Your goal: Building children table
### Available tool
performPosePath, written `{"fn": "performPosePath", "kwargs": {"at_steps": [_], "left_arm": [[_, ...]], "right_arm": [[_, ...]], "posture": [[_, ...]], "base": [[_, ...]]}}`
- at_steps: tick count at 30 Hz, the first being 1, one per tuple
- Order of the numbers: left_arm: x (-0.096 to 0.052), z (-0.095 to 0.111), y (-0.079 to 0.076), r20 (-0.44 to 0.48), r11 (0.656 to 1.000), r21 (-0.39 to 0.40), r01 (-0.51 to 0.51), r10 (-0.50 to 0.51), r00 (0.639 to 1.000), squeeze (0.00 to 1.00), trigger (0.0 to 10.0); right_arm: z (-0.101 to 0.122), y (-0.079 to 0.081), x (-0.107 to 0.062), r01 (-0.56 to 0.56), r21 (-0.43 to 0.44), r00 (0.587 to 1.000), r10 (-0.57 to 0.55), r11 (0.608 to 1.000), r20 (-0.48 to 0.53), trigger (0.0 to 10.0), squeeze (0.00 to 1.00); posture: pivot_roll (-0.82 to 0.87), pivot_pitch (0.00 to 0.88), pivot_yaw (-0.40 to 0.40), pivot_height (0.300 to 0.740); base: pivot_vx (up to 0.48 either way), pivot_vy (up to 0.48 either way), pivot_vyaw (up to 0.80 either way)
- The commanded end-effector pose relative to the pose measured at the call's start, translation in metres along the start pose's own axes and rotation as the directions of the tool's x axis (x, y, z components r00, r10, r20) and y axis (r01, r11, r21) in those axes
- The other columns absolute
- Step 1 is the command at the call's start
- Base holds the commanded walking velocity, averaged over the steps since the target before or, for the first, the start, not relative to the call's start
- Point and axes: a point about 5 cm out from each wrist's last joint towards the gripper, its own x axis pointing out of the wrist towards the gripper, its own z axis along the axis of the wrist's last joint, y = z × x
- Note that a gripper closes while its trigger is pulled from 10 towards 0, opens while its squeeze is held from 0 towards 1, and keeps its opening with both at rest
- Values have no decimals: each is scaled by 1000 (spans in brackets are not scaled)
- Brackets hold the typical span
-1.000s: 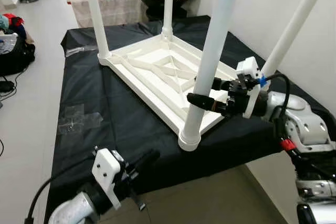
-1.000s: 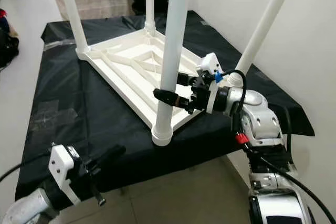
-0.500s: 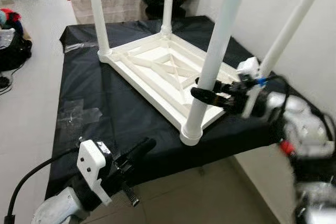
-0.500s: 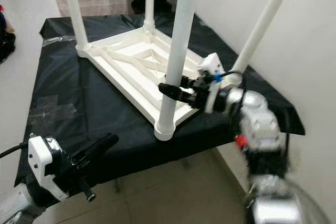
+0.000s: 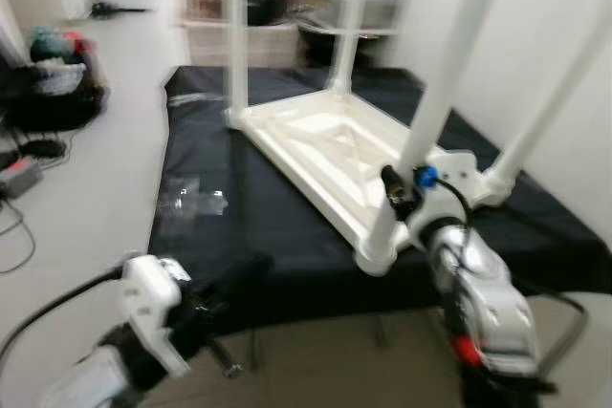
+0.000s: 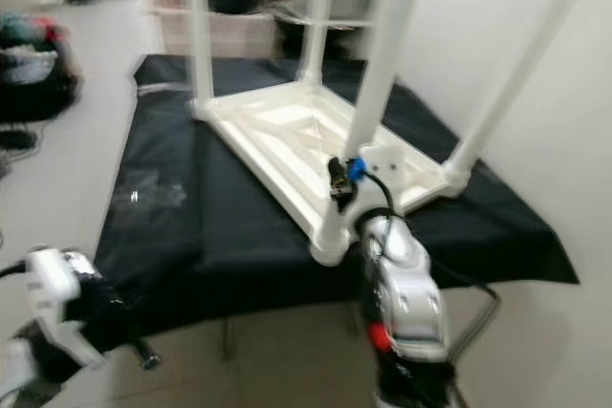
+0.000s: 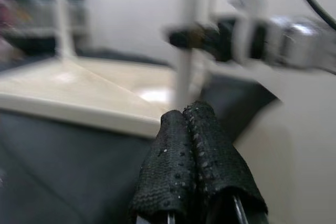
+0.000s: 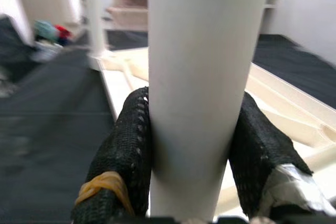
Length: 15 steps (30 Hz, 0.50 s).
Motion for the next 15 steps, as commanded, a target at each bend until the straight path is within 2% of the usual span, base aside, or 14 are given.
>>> {"fn": "performPosePath", "kwargs": {"at_steps": [1, 2, 3, 6, 9, 11, 12, 13, 15], "left_arm": [[4, 1, 2, 3, 1000, 1, 4, -4, 1000, 0, 10000], [4, 1, 2, 3, 1000, 1, 4, -4, 1000, 0, 10000], [5, 0, 1, 0, 1000, -2, 6, -6, 1000, 0, 10000], [6, 0, 1, -1, 1000, -3, 6, -6, 1000, 0, 10000], [6, 1, 2, 1, 1000, -5, 3, -3, 1000, 0, 10000], [7, 1, 2, 2, 1000, -6, 1, -1, 1000, 0, 10000], [7, 1, 2, 2, 1000, -6, 1, -1, 1000, 0, 10000], [7, 1, 2, 1, 1000, -7, 3, -3, 1000, 0, 10000], [7, 1, 1, 1, 1000, -9, 7, -7, 1000, 0, 10000]], "right_arm": [[-13, 11, 2, -91, 26, 994, 92, 996, -51, 10000, 0], [-13, 11, 2, -91, 26, 994, 92, 996, -51, 10000, 0], [-7, 7, 3, -114, 37, 993, 114, 993, -20, 10000, 1000], [0, 3, 5, -146, 40, 989, 145, 988, 17, 10000, 1000], [13, -2, 6, -258, 39, 964, 254, 965, 80, 10000, 1000], [18, -6, 5, -348, 48, 934, 341, 936, 108, 10000, 1000], [18, -6, 5, -348, 48, 934, 341, 936, 108, 10000, 1000], [23, -24, 8, -403, 7, 910, 399, 915, 111, 10000, 1000], [28, -38, 11, -440, -68, 891, 444, 896, 94, 10000, 1000]], "posture": [[-31, 96, -85, 740], [-31, 96, -85, 740], [-30, 98, -86, 740], [-33, 101, -84, 740], [-30, 103, -84, 740], [-28, 102, -81, 740], [-28, 102, -81, 740], [-22, 105, -81, 740], [-20, 105, -79, 740]], "base": [[0, 0, 0], [0, 0, 0], [0, 0, 0], [0, 0, 0], [0, 0, 0], [0, 0, 0], [0, 0, 0], [0, 0, 0], [0, 0, 0]]}}
